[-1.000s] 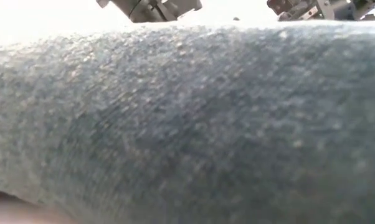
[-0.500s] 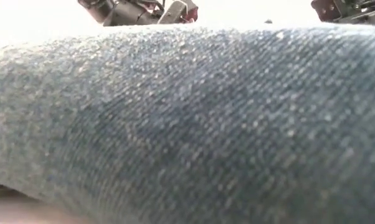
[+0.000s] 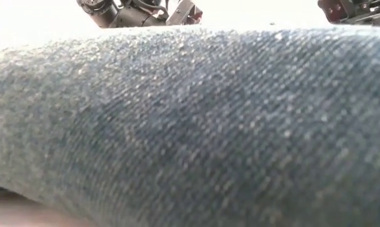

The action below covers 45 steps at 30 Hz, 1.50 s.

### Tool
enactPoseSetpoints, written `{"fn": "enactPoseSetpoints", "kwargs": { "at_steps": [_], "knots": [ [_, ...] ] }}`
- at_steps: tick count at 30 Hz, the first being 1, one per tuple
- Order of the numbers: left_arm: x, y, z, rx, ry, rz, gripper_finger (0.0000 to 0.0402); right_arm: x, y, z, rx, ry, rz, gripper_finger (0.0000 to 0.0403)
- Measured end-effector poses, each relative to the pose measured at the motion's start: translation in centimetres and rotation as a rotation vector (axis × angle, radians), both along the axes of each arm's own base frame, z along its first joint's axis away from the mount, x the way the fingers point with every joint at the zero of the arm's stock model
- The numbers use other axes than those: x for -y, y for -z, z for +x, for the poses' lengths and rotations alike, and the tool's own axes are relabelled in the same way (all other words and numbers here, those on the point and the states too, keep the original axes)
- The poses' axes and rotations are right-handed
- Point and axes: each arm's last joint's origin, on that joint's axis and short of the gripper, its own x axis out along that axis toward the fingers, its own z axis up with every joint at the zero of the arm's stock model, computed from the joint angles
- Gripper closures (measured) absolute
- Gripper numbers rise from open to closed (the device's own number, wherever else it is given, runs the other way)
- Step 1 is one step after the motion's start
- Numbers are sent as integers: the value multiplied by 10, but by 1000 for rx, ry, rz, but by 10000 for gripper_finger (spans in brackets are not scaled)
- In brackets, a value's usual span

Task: Fold Laundry from Bin
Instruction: Fold the dark blue pants

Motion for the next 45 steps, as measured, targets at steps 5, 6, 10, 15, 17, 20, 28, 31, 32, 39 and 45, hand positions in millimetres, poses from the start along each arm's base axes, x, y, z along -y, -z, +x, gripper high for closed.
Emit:
{"fn": "enactPoseSetpoints", "kwargs": {
  "at_steps": [5,6,10,15,17,20,28,31,32,39,45],
  "knots": [
    [1,12,6,-9,23,-51,133,0,-4,1,35,-8,-4,377],
    [2,16,9,3,51,-68,134,-1,-4,1,38,-9,-6,377],
    [4,22,16,64,121,-92,143,-1,-9,3,45,-10,-5,377],
    [4,21,18,91,121,-72,211,-3,-11,3,49,-18,-4,377],
    [4,20,18,100,127,-72,261,-3,-13,4,53,-10,-7,377],
    [4,19,18,107,143,-75,347,-2,-16,4,64,29,-24,372],
    [2,-18,3,167,141,-21,386,-1,-46,9,59,125,-81,334],
    [-1,-47,-13,212,126,12,388,-1,-76,7,42,125,-87,316],
    [-2,-56,-18,231,115,25,388,0,-88,5,39,126,-87,308],
    [0,-118,-62,401,105,59,388,17,-170,-29,139,156,-68,257],
    [10,-166,-98,652,176,-12,388,37,-180,-58,260,254,15,252]
  ]
}}
